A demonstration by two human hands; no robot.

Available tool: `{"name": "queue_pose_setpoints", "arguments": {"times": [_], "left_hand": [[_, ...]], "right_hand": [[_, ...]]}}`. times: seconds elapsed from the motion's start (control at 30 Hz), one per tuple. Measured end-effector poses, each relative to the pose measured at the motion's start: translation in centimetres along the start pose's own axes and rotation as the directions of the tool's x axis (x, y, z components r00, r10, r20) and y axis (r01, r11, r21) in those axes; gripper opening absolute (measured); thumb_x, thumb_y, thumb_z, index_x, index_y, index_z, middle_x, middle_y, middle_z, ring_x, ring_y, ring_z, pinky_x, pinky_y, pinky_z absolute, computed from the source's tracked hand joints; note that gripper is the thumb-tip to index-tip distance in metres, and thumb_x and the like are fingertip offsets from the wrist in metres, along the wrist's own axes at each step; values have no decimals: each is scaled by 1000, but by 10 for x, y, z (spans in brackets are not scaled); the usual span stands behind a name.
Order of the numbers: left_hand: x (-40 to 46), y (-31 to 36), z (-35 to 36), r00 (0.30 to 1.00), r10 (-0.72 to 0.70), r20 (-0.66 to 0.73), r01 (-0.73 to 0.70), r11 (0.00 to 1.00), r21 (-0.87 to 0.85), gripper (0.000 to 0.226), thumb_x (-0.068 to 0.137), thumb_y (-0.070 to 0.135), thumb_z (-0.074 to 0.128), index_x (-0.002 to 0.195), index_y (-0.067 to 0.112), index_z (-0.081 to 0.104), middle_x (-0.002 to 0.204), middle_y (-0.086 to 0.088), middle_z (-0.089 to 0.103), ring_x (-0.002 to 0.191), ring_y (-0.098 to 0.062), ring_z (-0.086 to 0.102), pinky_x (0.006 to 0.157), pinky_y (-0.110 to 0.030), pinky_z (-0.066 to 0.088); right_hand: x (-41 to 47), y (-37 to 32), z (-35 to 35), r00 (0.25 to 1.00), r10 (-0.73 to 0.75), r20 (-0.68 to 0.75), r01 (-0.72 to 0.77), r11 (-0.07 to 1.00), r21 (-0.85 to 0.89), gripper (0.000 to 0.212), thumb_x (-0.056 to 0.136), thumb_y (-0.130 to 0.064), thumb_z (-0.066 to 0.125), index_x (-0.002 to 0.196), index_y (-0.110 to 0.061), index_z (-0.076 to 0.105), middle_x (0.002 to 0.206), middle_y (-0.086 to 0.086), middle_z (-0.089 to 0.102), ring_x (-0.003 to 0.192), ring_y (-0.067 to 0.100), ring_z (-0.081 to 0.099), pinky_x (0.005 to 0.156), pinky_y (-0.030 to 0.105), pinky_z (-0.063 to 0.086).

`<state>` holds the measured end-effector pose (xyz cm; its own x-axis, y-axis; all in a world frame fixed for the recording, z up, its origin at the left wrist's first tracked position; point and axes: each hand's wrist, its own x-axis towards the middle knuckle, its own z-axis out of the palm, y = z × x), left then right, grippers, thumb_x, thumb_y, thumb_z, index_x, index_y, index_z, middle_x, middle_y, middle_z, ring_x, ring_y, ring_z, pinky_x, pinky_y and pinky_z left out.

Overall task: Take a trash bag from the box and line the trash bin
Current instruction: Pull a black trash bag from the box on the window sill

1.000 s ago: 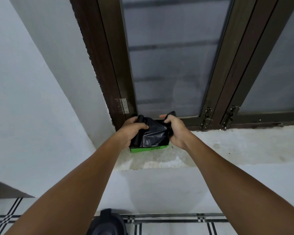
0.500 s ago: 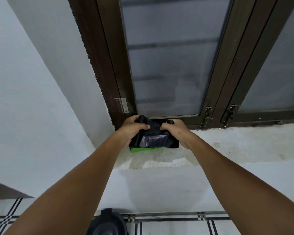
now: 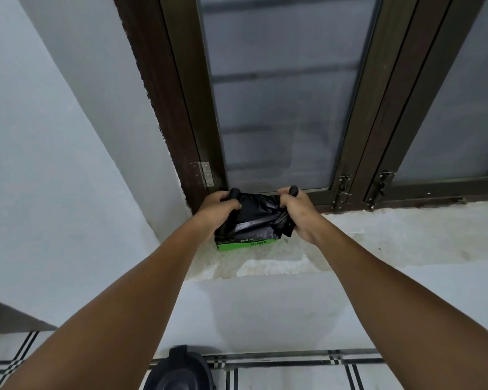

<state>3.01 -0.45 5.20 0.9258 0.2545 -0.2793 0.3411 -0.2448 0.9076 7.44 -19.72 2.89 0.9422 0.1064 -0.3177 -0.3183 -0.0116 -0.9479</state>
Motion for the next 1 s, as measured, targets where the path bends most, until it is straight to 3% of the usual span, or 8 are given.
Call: {"name": "queue_pose_setpoints", "arguments": {"times": [0.1,0.2,0.4,0.5,0.6,0.8,0.93,1.0], "left_hand": [[-3,2,1,1000,-14,-14,14,1000,-2,21,96,21,59,113,17,70,111,-12,72,101,-30,67,83,-34,49],[-6,6,1,999,-32,-24,32,999,-6,16,100,28,56,105,20,69,102,-7,69,89,-23,63,79,-32,45],[-6,3,-7,998,-8,60,8,1000,-2,37,87,38,78,118,20,69,107,-3,75,94,-21,72,81,-32,58],[-2,3,-7,998,-12,57,9,998,57,39,85,26,81,121,21,67,108,-3,73,95,-22,71,80,-34,58],[-3,5,-8,999,-10,48,8,999,49,27,91,26,74,116,17,70,104,-6,75,89,-24,72,72,-29,55],[-7,12,-8,997,-78,14,78,997,-3,22,99,38,56,104,19,67,94,-4,68,86,-24,65,76,-31,47],[-9,15,-8,989,-145,14,145,987,-72,42,98,50,50,112,14,67,99,-10,69,88,-28,65,78,-34,47],[-8,14,-7,991,-121,54,125,989,-84,48,92,60,58,112,18,70,102,-6,75,94,-26,70,87,-34,53]], "right_hand": [[-4,-1,-2,995,12,101,-9,1000,-29,34,86,-39,76,104,-10,69,100,10,76,95,27,72,87,38,54],[-12,-3,-3,985,-21,170,51,984,-172,47,76,-48,86,102,-9,76,95,3,80,97,22,74,90,36,56],[-15,-7,-3,990,-33,136,69,961,-270,35,72,-35,91,85,-13,68,87,6,75,83,21,72,72,31,54],[-15,-9,-4,986,-34,163,61,985,-161,30,77,-19,88,76,-15,58,82,10,70,81,27,71,76,40,60],[-14,-11,-2,990,-44,133,49,998,-38,36,82,3,75,72,-17,47,72,10,58,67,24,64,57,29,54],[-7,-14,2,996,-43,84,39,998,47,31,82,16,57,81,-15,57,79,12,60,77,27,61,71,40,53],[-3,-17,2,999,-21,29,19,997,74,29,88,10,54,95,-16,63,95,13,65,90,29,63,89,46,56],[-4,-19,2,999,-6,36,3,995,99,29,89,9,50,98,-14,63,96,13,65,89,28,62,82,42,56]]}}
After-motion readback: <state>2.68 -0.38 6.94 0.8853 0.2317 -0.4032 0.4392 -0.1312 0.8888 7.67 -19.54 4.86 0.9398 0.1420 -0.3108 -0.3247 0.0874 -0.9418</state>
